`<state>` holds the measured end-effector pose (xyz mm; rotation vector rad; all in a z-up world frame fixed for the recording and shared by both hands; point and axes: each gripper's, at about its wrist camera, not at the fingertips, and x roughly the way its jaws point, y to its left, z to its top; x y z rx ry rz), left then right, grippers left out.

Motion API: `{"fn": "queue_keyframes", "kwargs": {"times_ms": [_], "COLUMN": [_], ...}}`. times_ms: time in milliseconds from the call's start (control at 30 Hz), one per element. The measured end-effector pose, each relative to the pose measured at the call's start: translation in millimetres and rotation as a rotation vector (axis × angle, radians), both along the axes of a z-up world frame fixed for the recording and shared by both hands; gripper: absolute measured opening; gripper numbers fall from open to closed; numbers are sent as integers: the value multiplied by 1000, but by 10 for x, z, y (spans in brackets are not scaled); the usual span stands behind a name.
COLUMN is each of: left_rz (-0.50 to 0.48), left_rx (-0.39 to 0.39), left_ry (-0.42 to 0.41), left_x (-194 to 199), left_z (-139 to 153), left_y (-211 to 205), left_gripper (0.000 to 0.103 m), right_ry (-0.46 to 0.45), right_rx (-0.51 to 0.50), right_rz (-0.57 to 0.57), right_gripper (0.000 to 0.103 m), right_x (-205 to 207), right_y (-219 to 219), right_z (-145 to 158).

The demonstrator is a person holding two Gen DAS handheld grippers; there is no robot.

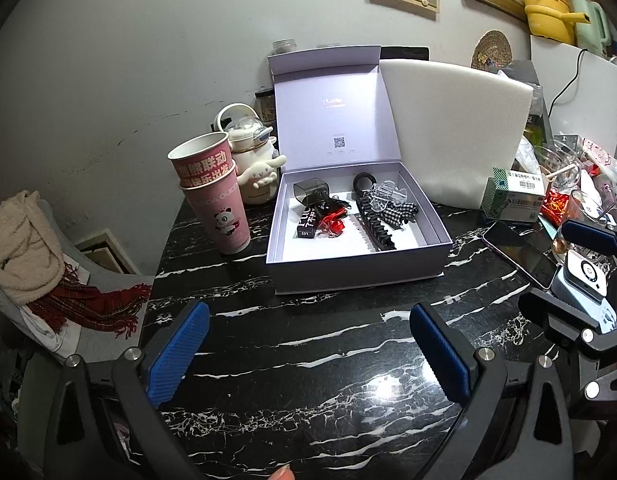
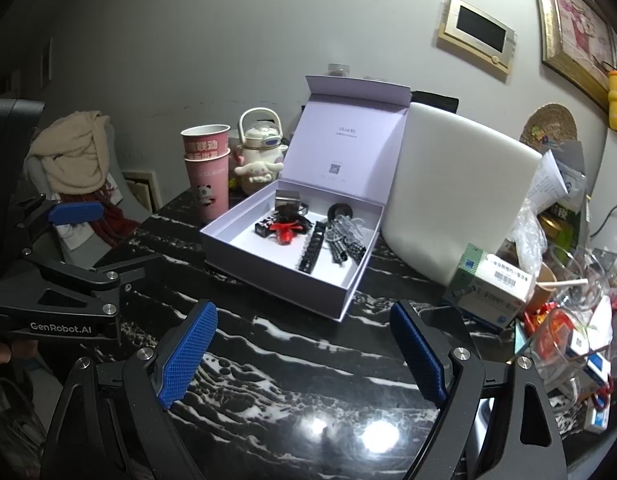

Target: Organize rigid objects

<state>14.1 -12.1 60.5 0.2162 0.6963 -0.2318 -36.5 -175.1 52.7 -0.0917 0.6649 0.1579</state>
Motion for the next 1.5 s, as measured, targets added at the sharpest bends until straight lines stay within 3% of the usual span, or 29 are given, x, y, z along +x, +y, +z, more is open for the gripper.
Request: {"fn": "queue_keyframes", "kwargs": {"times_ms": [1500], "left_rz": [1], "left_rx": [18], "left_ry": [20], "left_x": [1], "left_z": [-52], "left_y": [17], "left_gripper": [102], "right_ry": [23], "right_rx": [-36], "right_rz": [7], "right_gripper": [89], "right_x": [39], "right_y": [-7], "right_z": [-68]}}
